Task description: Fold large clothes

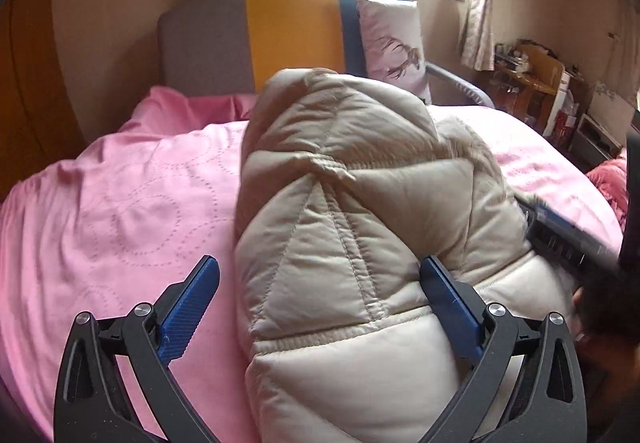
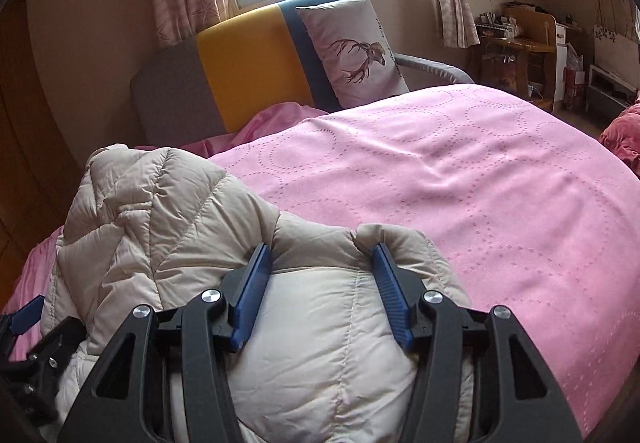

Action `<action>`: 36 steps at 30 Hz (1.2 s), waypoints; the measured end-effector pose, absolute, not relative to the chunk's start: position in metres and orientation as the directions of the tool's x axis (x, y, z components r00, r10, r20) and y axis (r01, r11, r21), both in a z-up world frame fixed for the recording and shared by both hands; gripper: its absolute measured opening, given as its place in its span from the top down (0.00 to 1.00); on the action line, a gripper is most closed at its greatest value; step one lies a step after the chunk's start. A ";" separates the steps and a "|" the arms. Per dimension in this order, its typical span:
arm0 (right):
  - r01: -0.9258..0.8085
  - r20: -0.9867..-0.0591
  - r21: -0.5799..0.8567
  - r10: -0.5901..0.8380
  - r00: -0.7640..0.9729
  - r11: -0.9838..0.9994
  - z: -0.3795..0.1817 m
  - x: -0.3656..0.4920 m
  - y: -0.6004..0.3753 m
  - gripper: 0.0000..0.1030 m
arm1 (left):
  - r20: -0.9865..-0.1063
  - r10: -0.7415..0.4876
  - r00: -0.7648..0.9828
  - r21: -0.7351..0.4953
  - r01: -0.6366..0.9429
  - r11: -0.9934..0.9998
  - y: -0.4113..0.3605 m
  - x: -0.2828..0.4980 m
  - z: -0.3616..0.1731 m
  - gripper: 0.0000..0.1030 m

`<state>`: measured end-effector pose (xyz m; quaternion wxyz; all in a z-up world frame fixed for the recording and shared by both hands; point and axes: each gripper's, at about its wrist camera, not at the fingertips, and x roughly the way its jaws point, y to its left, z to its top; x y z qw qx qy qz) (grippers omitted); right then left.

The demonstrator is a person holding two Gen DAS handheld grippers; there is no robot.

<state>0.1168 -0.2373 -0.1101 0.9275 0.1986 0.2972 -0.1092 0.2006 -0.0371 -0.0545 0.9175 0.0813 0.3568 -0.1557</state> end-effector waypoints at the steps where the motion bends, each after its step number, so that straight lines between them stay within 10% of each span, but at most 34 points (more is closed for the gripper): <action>1: 0.316 -0.588 0.295 -0.089 0.804 0.902 -0.107 0.115 -0.231 0.48 | -0.655 -0.241 0.716 0.022 0.337 0.941 -0.037 0.199 -0.039 0.04; 6: 0.290 -0.580 0.207 -0.122 0.806 0.935 -0.102 0.119 -0.205 0.48 | -0.574 -0.254 0.779 0.079 0.361 0.929 -0.066 0.212 0.000 0.04; 10: 0.294 -0.583 0.238 -0.106 0.805 0.926 -0.106 0.120 -0.211 0.48 | -0.676 -0.122 0.727 0.224 0.359 0.906 -0.099 0.255 -0.040 0.04; 36: 0.250 -0.599 0.218 -0.072 0.797 0.943 -0.111 0.135 -0.215 0.42 | -0.733 -0.149 0.663 0.121 0.343 0.932 -0.073 0.266 -0.082 0.03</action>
